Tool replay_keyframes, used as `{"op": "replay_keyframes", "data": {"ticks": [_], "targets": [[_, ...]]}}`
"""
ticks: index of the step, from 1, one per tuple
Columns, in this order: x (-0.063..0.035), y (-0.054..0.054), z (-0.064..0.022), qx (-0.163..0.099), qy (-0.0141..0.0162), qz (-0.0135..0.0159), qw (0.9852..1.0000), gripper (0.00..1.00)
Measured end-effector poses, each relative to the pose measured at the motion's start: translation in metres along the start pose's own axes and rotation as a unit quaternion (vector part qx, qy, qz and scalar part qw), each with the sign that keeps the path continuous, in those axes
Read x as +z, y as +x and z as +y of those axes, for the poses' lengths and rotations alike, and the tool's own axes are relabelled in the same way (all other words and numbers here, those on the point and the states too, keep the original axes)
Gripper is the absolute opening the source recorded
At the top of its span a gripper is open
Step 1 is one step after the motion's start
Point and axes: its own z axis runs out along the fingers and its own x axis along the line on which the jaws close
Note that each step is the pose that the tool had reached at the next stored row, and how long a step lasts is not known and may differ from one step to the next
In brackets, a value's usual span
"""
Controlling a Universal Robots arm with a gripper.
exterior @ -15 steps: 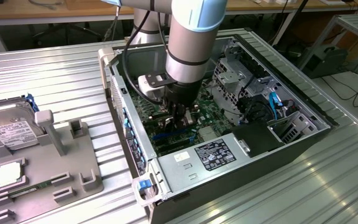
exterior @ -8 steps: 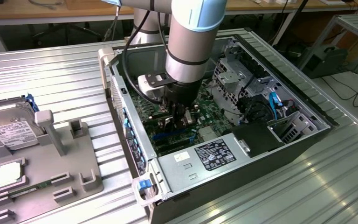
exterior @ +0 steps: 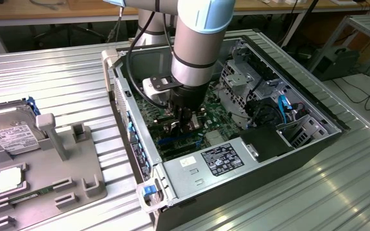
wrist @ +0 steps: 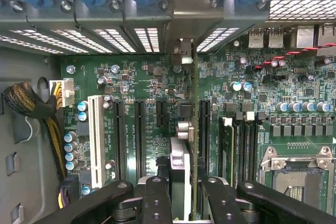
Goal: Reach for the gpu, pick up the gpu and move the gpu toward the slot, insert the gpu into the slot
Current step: 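Insert the gpu into the slot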
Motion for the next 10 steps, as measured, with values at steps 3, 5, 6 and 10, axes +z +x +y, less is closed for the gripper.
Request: {"op": "replay_keyframes", "data": {"ticks": [3, 5, 6, 10], "targets": [[0.0003, 0.0000, 0.0004, 0.000, -0.0004, 0.0000, 1.0000, 0.28], [0.0004, -0.0001, 0.0009, 0.000, -0.0004, -0.0001, 1.0000, 0.28], [0.0004, 0.0000, 0.0010, 0.000, -0.0004, -0.0001, 1.0000, 0.28], [0.0004, 0.0000, 0.0012, 0.000, -0.0004, -0.0001, 1.0000, 0.28]]}}
